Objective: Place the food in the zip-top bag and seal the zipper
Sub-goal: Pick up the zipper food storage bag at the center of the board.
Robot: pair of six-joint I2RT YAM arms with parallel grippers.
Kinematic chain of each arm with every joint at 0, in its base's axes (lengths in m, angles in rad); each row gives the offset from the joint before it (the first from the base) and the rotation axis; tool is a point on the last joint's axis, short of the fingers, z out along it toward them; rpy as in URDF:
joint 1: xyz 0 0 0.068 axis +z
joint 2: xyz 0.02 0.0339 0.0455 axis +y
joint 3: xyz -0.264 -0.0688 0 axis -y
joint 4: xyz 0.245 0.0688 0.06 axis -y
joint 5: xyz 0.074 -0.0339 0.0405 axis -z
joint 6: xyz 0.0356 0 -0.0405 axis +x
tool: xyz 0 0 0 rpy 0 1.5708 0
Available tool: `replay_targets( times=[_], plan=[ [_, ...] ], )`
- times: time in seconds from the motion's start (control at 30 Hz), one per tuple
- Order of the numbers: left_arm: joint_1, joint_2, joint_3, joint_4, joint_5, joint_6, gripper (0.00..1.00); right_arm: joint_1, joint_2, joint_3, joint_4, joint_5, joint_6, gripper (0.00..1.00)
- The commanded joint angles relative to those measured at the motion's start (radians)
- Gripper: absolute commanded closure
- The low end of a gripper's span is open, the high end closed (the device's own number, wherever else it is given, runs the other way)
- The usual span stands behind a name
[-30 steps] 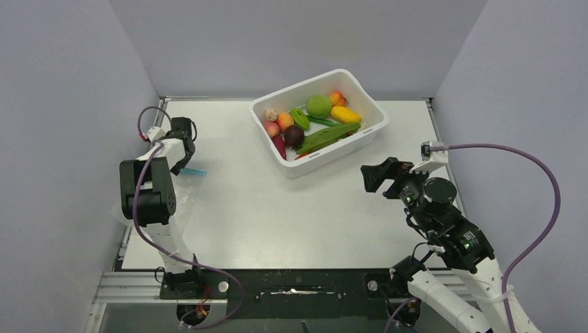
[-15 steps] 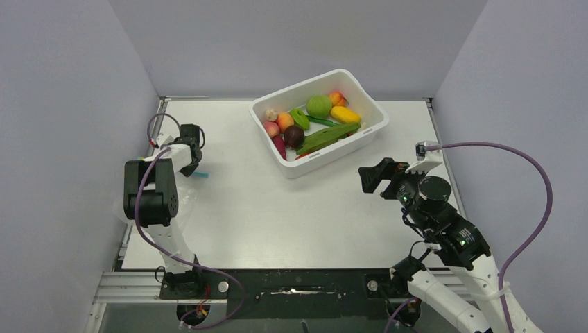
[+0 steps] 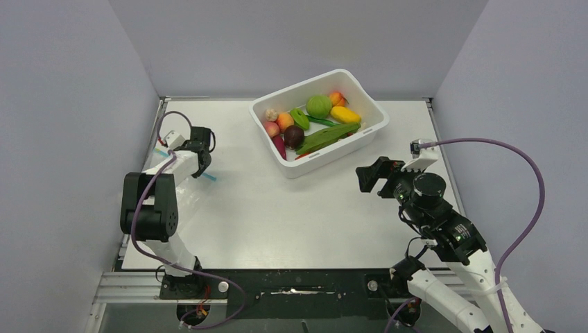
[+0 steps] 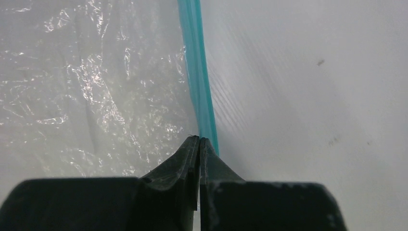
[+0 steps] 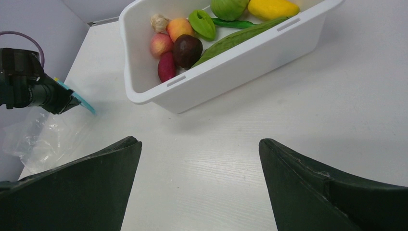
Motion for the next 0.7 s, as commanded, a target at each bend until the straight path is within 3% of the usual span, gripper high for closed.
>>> replay_targets(
  times=[0.0, 0.67],
  plan=[
    [-0.07, -0.133, -0.039, 0.046, 0.02, 0.0, 1.0, 0.007, 0.017, 0.008, 0.049, 0.003, 0.005, 0.01],
    [-0.418, -0.523, -0.214, 0.08, 0.184, 0.11, 1.0, 0.006, 0.107, 0.052, -0.009, -0.042, 0.111, 0.03]
  ],
)
